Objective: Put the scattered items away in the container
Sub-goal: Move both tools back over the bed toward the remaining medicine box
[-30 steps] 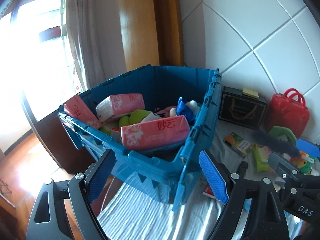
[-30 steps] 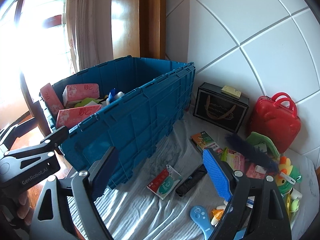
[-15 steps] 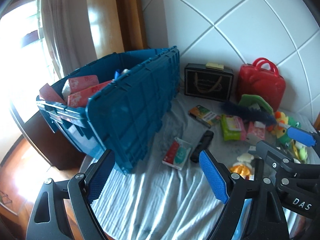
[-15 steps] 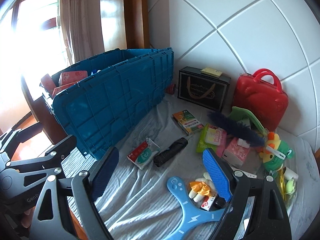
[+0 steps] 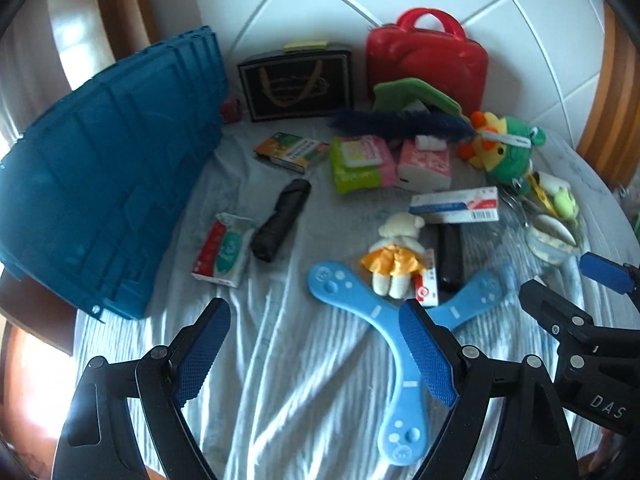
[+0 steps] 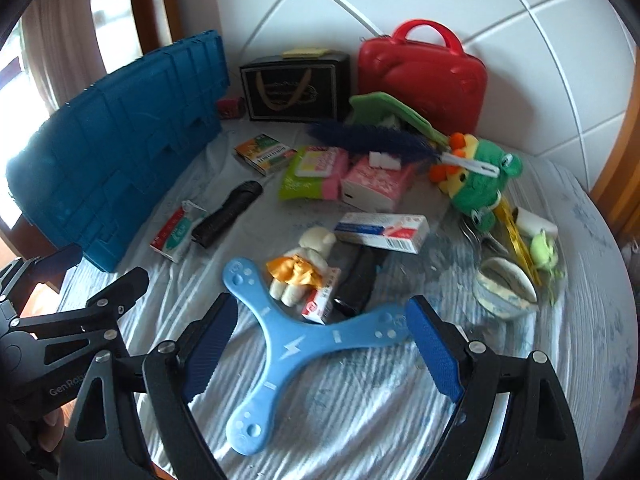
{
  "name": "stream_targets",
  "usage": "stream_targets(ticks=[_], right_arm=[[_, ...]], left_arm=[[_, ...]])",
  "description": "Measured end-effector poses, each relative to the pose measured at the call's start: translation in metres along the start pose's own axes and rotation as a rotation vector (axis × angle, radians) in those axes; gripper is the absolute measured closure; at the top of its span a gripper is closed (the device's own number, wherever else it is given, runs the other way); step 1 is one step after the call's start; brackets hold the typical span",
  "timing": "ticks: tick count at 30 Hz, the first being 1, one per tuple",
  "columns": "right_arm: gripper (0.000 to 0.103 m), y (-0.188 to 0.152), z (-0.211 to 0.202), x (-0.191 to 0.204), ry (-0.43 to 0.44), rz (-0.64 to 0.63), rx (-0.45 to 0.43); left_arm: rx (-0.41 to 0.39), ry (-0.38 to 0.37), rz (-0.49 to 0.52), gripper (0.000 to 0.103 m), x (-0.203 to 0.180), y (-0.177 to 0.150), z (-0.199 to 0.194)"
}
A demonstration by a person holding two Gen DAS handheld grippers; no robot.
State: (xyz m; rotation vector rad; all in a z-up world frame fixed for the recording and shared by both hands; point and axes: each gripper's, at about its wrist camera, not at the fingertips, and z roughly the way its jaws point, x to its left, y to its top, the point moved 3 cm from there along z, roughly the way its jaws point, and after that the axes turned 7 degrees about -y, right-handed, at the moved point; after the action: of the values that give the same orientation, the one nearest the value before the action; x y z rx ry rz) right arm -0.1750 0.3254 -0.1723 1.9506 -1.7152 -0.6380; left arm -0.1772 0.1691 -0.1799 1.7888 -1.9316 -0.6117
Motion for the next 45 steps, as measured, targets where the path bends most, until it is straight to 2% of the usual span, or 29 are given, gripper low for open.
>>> stream_targets(ticks=[10,15,19,24,27,30,34,35,37,40,42,44,45], right_arm=[[0.016,-0.072,0.038,-0.080,-0.148,0.162,0.173],[0.016,-0.103,0.051,-0.109,-0.211,0.228,0.255],[0.016,-0.115,0.058,-0.118,-0.241,0.259,0.293],[0.016,-0.111,0.066,-0.121,-0.263,0.260,0.307],[0.016,-0.105,0.072,-0.121,-0.250,0.243,0.305],[0.016,-0.101,0.081,-0.125,-0.229,0.223,0.304],[0.016,-0.093,0.099,-0.135,-0.187,0.175,0.297],[0.016,-0.091,0.104,-0.137,-0.174,0.158,0.295],[0.016,-0.087,0.113,-0.142,-0.137,0.117,0.295],[0.017,-0.080,0.119,-0.147,-0.090,0.046,0.285],[0.029,-0.077,0.122,-0.148,-0.053,0.006,0.282],[0.033,-0.076,0.125,-0.146,-0.019,-0.024,0.288],[0.036,-0.076,0.127,-0.145,-0.009,-0.039,0.290]], left_arm=[[0.177,-0.114,0.109,0.016,-0.058,-0.036,0.072],[0.231,-0.150,0.147,0.016,-0.073,-0.051,0.096],[0.260,-0.166,0.151,0.016,-0.076,-0.054,0.112],[0.283,-0.166,0.123,0.016,-0.071,-0.055,0.126],[0.295,-0.163,0.105,0.016,-0.072,-0.056,0.134],[0.304,-0.129,0.078,0.016,-0.073,-0.058,0.145],[0.297,-0.112,-0.047,0.019,-0.071,-0.059,0.153],[0.291,-0.109,-0.084,0.022,-0.071,-0.059,0.153],[0.272,-0.094,-0.108,0.039,-0.080,-0.058,0.150],[0.263,-0.046,-0.107,0.047,-0.100,-0.056,0.146],[0.263,-0.023,-0.112,0.048,-0.109,-0.056,0.144],[0.270,-0.010,-0.139,0.048,-0.110,-0.057,0.143],[0.273,-0.003,-0.153,0.044,-0.110,-0.057,0.143]])
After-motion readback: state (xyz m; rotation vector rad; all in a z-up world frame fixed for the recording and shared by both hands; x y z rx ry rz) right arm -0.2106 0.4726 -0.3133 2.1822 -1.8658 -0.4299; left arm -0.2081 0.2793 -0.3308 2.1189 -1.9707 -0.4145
